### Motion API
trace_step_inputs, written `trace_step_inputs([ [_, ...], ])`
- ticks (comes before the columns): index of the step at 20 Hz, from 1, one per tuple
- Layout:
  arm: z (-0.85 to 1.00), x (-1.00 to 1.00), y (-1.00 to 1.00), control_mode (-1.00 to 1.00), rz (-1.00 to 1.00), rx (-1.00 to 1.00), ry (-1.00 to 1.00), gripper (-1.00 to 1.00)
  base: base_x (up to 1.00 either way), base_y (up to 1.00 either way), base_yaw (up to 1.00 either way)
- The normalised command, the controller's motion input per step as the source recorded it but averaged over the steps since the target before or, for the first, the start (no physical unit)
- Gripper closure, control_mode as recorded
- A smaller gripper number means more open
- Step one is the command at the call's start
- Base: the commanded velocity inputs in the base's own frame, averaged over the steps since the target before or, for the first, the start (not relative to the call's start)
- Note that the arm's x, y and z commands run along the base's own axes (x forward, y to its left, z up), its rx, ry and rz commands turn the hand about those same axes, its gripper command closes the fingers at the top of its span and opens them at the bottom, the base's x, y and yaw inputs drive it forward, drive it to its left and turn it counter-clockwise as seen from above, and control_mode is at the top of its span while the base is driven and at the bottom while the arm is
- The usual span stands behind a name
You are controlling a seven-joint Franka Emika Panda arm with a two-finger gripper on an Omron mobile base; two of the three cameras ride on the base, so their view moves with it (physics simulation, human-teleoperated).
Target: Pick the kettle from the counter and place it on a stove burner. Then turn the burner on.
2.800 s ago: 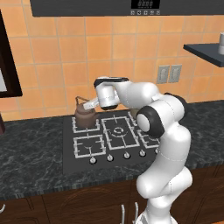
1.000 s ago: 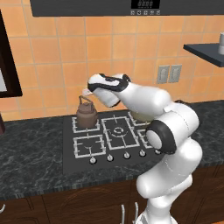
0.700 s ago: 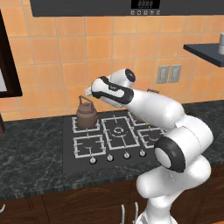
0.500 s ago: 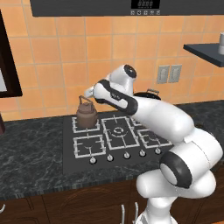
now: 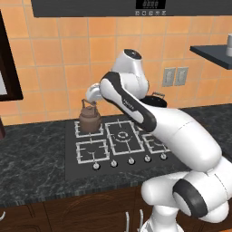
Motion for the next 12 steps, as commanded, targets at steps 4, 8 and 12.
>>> trace_step_inputs([
  [4, -0.42, -0.56, -0.11, -1.0, -0.03, -0.04, 0.08, -1.0, 0.0, 0.0, 0.0],
  [8, -0.39, -0.27, -0.27, -1.0, -0.02, 0.0, 0.0, -1.0, 0.0, 0.0, 0.0],
  [12, -0.36, -0.11, -0.01, -1.0, -0.09, -0.02, 0.14, -1.0, 0.0, 0.0, 0.0],
])
